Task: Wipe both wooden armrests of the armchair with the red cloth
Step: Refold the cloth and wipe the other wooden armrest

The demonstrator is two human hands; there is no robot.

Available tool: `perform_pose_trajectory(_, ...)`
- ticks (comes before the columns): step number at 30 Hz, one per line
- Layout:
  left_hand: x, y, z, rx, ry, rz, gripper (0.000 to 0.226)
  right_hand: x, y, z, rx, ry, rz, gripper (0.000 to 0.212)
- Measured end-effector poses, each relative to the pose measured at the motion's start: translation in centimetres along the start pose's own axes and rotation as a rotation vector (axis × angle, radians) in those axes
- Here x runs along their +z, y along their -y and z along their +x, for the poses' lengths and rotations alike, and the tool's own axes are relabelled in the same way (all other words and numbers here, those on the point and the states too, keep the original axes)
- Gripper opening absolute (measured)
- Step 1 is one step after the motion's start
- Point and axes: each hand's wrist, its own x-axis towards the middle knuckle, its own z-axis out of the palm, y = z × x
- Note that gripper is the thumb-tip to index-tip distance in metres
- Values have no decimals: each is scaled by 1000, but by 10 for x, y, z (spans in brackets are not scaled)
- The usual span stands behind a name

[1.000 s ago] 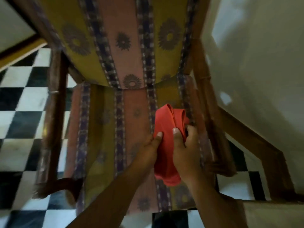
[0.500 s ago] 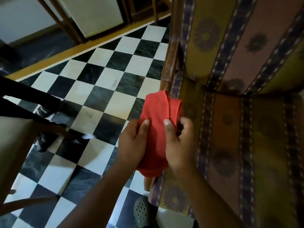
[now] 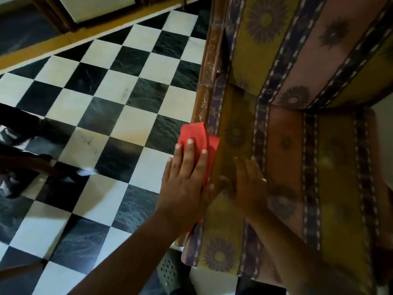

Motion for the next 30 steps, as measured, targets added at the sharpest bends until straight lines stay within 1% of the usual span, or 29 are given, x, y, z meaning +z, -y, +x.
perform_pose_trajectory(1, 1, -1, 3, 0, -10, 10, 72, 8, -16, 6, -80, 86, -76, 76)
perform_pose_trajectory(3, 3, -2, 3, -7, -36, 17, 72, 25, -42, 15, -169, 247, -161, 90)
perform_pose_trajectory(5, 9, 0, 3, 14, -63, 22, 71, 43, -58, 17, -203, 311, -191, 96)
perform_pose_trajectory(7, 12, 3, 7, 53, -94, 40, 69, 55, -64, 16, -216, 287, -191, 96)
perform_pose_trajectory(11, 7, 1, 29, 63, -81, 34, 67, 58, -67, 13, -223, 232, -162, 98)
perform_pose_trajectory(16, -9, 8, 65, 86, -79, 36, 68, 49, -61, 20, -212, 290, -150, 99)
perform_pose_trajectory(21, -26, 5, 131, 41, -115, 30, 69, 46, -60, 18, -187, 316, -167, 99)
perform_pose_trajectory(24, -21, 4, 120, 51, -133, 3, 67, 45, -59, 16, -188, 314, -177, 99)
perform_pose_trajectory(28, -5, 5, 75, 42, -148, -63, 65, 46, -60, 16, -203, 305, -170, 99)
perform_pose_trajectory(30, 1, 0, 55, 35, -153, -51, 63, 47, -62, 16, -199, 304, -162, 99)
